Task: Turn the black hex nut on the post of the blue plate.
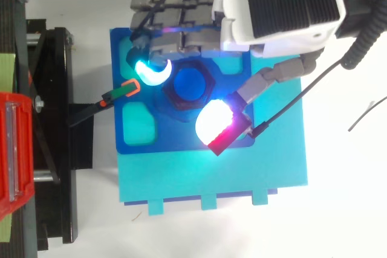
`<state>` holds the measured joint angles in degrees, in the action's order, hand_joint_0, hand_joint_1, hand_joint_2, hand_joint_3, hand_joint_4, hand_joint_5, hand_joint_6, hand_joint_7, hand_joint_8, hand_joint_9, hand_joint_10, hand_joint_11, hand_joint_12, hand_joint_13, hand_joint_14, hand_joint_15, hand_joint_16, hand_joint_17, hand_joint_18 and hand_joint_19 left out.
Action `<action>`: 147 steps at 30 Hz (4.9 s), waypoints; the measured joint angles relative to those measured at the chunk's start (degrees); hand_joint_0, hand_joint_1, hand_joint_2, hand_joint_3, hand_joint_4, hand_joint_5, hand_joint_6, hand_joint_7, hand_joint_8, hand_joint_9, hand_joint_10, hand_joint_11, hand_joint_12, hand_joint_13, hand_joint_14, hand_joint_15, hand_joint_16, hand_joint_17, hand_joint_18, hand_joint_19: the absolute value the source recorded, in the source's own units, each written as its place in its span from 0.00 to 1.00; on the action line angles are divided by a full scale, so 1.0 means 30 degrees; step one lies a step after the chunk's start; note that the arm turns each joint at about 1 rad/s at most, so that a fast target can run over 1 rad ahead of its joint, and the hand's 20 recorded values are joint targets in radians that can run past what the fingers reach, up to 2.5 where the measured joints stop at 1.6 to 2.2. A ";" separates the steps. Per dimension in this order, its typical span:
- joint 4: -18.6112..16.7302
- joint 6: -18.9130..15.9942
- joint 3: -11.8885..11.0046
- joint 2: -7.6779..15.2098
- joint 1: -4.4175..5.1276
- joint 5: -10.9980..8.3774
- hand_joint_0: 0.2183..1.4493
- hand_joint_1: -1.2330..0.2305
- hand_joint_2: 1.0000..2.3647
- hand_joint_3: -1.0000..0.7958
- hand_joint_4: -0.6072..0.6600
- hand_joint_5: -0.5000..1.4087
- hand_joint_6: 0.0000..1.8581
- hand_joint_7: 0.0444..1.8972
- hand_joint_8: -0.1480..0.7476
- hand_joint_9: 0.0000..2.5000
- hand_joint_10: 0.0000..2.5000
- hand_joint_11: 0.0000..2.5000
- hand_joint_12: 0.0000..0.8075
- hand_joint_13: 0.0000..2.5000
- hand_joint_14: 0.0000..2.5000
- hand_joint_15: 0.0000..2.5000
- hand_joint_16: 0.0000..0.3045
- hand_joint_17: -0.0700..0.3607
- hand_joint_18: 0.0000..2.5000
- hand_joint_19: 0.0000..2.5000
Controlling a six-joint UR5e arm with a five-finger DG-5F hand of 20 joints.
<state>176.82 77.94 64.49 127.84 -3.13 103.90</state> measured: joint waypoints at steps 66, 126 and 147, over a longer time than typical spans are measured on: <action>-0.0585 -0.0966 0.0180 -0.0011 0.2388 -0.2865 0.21 0.69 0.00 0.28 0.73 0.19 0.27 0.51 0.47 0.16 0.00 0.00 0.45 0.14 0.00 0.02 0.18 0.44 0.15 0.15; -0.0683 -0.0627 0.0166 -0.0011 -0.0068 0.0443 0.22 0.68 0.00 0.28 0.73 0.19 0.27 0.51 0.47 0.17 0.00 0.00 0.44 0.16 0.00 0.03 0.17 0.44 0.16 0.16; -0.0358 -0.0615 -0.0475 -0.0015 -0.1260 0.2090 0.22 0.68 0.00 0.28 0.72 0.19 0.27 0.51 0.47 0.17 0.00 0.00 0.44 0.16 0.00 0.03 0.17 0.44 0.16 0.16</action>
<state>175.75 76.09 63.06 127.79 -6.91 110.17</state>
